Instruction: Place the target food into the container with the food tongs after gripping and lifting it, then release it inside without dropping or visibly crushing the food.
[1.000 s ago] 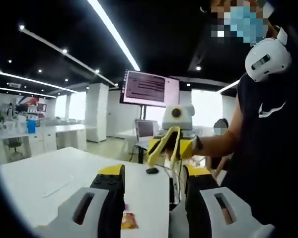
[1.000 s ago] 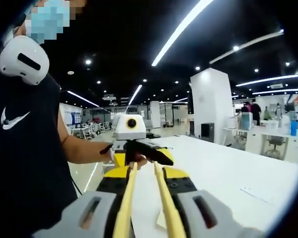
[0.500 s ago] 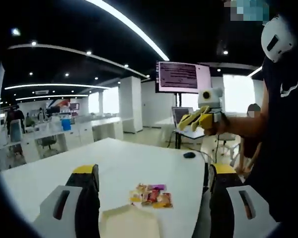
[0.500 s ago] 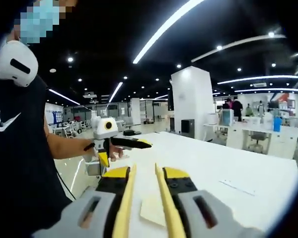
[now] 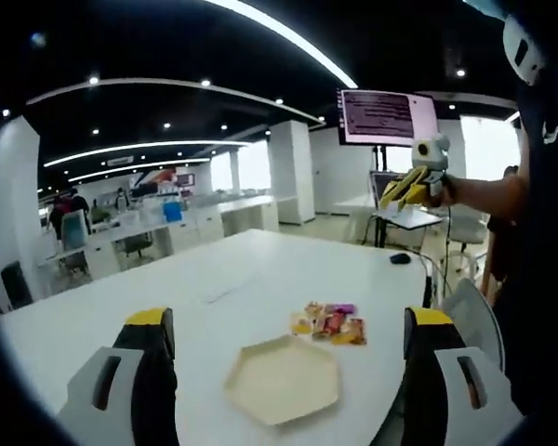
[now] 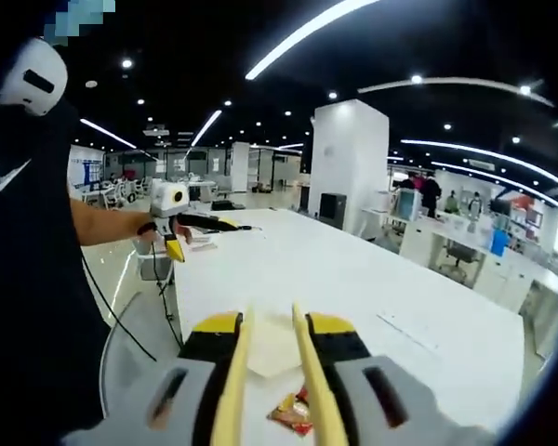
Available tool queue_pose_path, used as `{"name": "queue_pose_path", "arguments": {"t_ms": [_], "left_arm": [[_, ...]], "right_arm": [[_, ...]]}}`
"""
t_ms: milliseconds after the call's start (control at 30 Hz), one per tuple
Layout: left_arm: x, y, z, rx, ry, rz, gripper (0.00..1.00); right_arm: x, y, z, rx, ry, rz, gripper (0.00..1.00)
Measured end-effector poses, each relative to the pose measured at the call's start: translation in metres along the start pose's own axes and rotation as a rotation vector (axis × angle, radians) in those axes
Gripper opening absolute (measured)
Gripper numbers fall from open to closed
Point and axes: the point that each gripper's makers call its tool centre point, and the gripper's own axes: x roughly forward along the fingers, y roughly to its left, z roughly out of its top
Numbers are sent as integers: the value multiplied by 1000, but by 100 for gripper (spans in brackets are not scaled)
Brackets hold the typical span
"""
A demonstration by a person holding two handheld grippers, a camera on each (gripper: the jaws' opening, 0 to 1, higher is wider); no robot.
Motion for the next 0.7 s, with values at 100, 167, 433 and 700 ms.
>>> {"name": "queue_pose_path", "arguments": {"t_ms": [100, 167, 433, 700], "left_arm": [[-2, 0, -12, -9, 14, 8, 99], [-4, 1, -17, -12, 17, 20, 99], [-11, 7, -45, 1, 91, 41, 99], [-12, 5, -83, 57, 131, 50, 99]], "right_arm": [[1, 2, -15, -36, 36, 26, 26], [2, 3, -23, -38, 69, 48, 26], [2, -11, -46, -61, 150, 66, 26], [8, -19, -73, -76, 220, 78, 26]]}}
